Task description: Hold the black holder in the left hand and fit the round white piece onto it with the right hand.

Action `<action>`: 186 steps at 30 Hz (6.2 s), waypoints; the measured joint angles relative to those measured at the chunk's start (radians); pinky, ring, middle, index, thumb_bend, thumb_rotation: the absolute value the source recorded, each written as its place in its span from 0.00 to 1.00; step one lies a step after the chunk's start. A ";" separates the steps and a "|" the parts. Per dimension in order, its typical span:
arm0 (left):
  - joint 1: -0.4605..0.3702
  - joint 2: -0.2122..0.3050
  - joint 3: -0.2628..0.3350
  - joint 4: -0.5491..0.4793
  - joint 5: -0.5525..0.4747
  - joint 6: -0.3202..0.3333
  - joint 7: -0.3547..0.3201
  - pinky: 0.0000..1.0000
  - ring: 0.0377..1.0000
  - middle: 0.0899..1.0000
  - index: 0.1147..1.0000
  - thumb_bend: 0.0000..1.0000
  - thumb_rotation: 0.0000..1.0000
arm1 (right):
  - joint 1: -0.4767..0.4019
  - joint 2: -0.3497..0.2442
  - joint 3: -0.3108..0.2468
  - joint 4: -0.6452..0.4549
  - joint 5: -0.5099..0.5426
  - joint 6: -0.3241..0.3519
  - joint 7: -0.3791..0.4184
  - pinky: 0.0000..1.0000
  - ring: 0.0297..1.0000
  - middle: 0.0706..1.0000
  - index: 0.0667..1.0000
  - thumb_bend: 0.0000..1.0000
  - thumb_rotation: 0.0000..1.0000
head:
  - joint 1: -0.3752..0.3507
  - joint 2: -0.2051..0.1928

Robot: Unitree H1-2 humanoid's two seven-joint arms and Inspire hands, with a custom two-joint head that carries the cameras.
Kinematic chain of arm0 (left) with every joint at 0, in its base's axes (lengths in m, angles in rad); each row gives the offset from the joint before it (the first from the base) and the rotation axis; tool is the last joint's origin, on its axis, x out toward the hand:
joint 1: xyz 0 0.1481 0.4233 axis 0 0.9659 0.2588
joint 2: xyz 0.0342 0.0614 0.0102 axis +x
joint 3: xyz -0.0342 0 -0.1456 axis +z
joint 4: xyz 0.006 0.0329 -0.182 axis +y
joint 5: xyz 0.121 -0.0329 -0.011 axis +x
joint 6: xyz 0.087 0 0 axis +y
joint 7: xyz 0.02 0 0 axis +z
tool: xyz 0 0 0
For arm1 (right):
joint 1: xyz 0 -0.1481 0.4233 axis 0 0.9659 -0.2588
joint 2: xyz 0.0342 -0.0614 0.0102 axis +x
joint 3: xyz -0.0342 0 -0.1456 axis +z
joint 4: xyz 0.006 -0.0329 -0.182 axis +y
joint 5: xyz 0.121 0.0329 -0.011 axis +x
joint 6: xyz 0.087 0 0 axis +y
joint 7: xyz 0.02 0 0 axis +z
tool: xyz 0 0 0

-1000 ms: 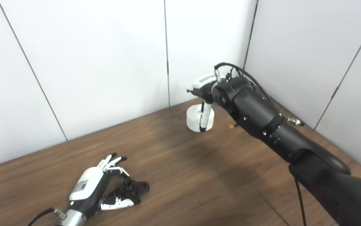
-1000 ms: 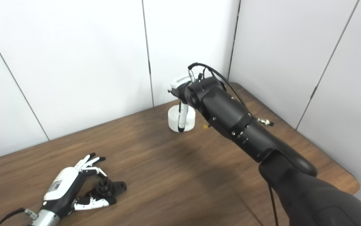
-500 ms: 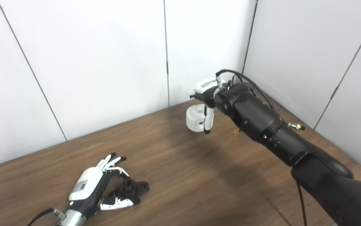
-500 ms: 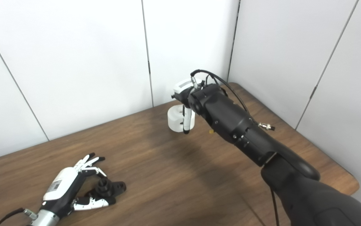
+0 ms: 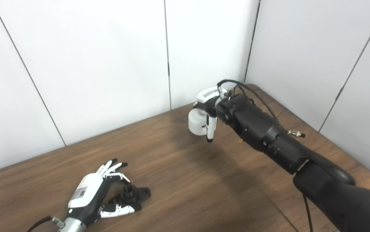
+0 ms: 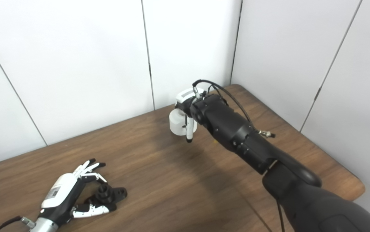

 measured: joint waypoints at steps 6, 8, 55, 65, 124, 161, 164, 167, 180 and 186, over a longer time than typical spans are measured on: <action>0.006 0.000 0.003 -0.012 0.000 0.012 -0.004 1.00 0.99 0.90 0.42 0.52 0.06 | -0.012 0.019 -0.001 0.031 0.014 0.016 -0.012 0.89 0.95 0.96 0.86 0.93 0.27 | 0.008 0.005; 0.007 0.000 0.004 -0.012 0.000 0.012 -0.004 1.00 0.99 0.90 0.42 0.52 0.06 | -0.012 0.021 -0.001 0.042 0.019 0.016 -0.024 0.89 0.94 0.95 0.86 0.93 0.27 | 0.008 0.005; 0.024 0.000 0.022 -0.035 -0.002 0.021 -0.024 0.99 0.99 0.89 0.42 0.52 0.06 | 0.079 0.018 -0.085 -0.023 0.225 -0.092 -0.453 0.40 0.39 0.46 0.46 0.52 0.00 | 0.104 0.057; 0.024 -0.026 0.011 -0.046 0.001 0.070 -0.025 1.00 1.00 0.91 0.42 0.52 0.06 | 0.083 -0.033 -0.062 -0.229 0.330 -0.224 -0.320 0.38 0.38 0.46 0.46 0.52 0.00 | 0.273 0.100; -0.013 -0.111 -0.015 -0.059 0.028 0.225 -0.059 0.96 0.98 0.88 0.41 0.52 0.06 | 0.108 0.130 -0.004 -0.528 0.154 -0.533 -0.100 0.34 0.41 0.44 0.48 0.50 0.00 | 0.477 0.253; -0.023 -0.114 -0.026 -0.052 0.044 0.227 -0.053 0.93 0.98 0.89 0.41 0.52 0.07 | 0.125 0.171 0.006 -0.484 0.170 -0.538 -0.165 0.33 0.42 0.50 0.45 0.50 0.00 | 0.503 0.278; -0.020 -0.115 -0.028 -0.066 0.053 0.241 -0.056 0.94 0.98 0.89 0.41 0.52 0.06 | 0.139 0.181 0.018 -0.459 0.164 -0.540 -0.189 0.32 0.42 0.50 0.45 0.50 0.00 | 0.505 0.282; -0.018 -0.115 -0.028 -0.071 0.053 0.250 -0.058 0.94 0.98 0.89 0.41 0.52 0.06 | 0.139 0.183 0.020 -0.459 0.155 -0.539 -0.189 0.33 0.43 0.51 0.44 0.50 0.00 | 0.506 0.285; -0.015 -0.116 -0.027 -0.080 0.053 0.266 -0.062 0.95 0.98 0.90 0.41 0.52 0.06 | 0.135 0.184 0.032 -0.459 0.150 -0.536 -0.180 0.35 0.42 0.48 0.45 0.50 0.00 | 0.508 0.291; -0.014 -0.117 -0.026 -0.080 0.051 0.266 -0.062 0.96 0.98 0.90 0.41 0.52 0.06 | 0.134 0.182 0.041 -0.469 0.153 -0.532 -0.164 0.40 0.55 0.67 0.69 0.83 0.07 | 0.502 0.285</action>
